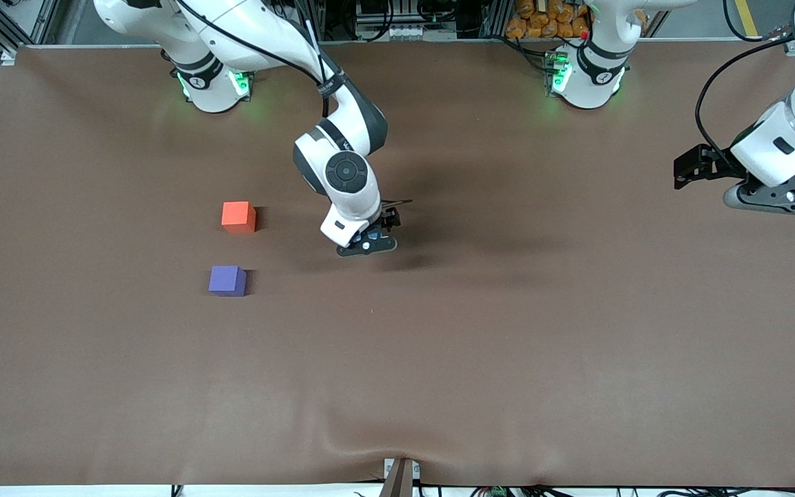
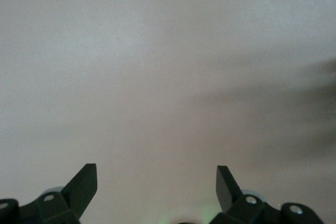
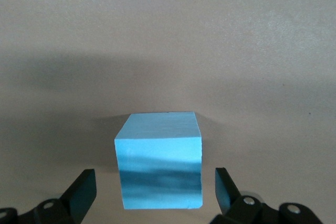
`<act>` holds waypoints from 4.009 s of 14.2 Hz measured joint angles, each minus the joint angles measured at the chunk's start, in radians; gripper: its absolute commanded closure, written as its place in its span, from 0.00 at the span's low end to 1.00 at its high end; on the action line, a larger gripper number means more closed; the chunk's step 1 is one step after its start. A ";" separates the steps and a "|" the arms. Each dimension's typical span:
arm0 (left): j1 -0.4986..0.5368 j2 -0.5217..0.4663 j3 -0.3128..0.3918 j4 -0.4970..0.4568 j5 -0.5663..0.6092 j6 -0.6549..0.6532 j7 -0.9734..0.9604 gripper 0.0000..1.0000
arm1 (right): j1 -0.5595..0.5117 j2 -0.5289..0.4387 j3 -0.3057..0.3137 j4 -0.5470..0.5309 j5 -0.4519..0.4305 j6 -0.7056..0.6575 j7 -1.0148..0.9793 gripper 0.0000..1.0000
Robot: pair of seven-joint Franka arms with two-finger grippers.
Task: Place blue block between orange and purple blocks
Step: 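Lower the right gripper and close it on the blue block, then lift the blue block with the right gripper toward the orange block, then lower the blue block between the orange and purple blocks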
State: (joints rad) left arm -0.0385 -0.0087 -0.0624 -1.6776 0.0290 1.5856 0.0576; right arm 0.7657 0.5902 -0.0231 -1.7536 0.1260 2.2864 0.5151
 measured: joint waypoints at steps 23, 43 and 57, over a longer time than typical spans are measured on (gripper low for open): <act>0.003 0.015 0.001 0.000 0.000 0.000 0.000 0.00 | -0.001 0.045 -0.001 0.041 -0.049 0.038 0.006 0.91; 0.003 0.018 0.001 0.000 0.000 0.000 0.000 0.00 | -0.377 -0.243 -0.009 0.012 -0.041 -0.374 -0.321 0.92; 0.005 -0.028 0.003 0.068 0.000 -0.062 -0.051 0.00 | -0.472 -0.307 -0.010 -0.304 -0.049 -0.170 -0.398 0.92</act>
State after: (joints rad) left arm -0.0337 -0.0367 -0.0591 -1.6099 0.0289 1.5235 0.0070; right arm 0.2933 0.2836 -0.0328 -2.0579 0.0772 2.1168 0.1172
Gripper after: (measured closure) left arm 0.000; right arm 0.410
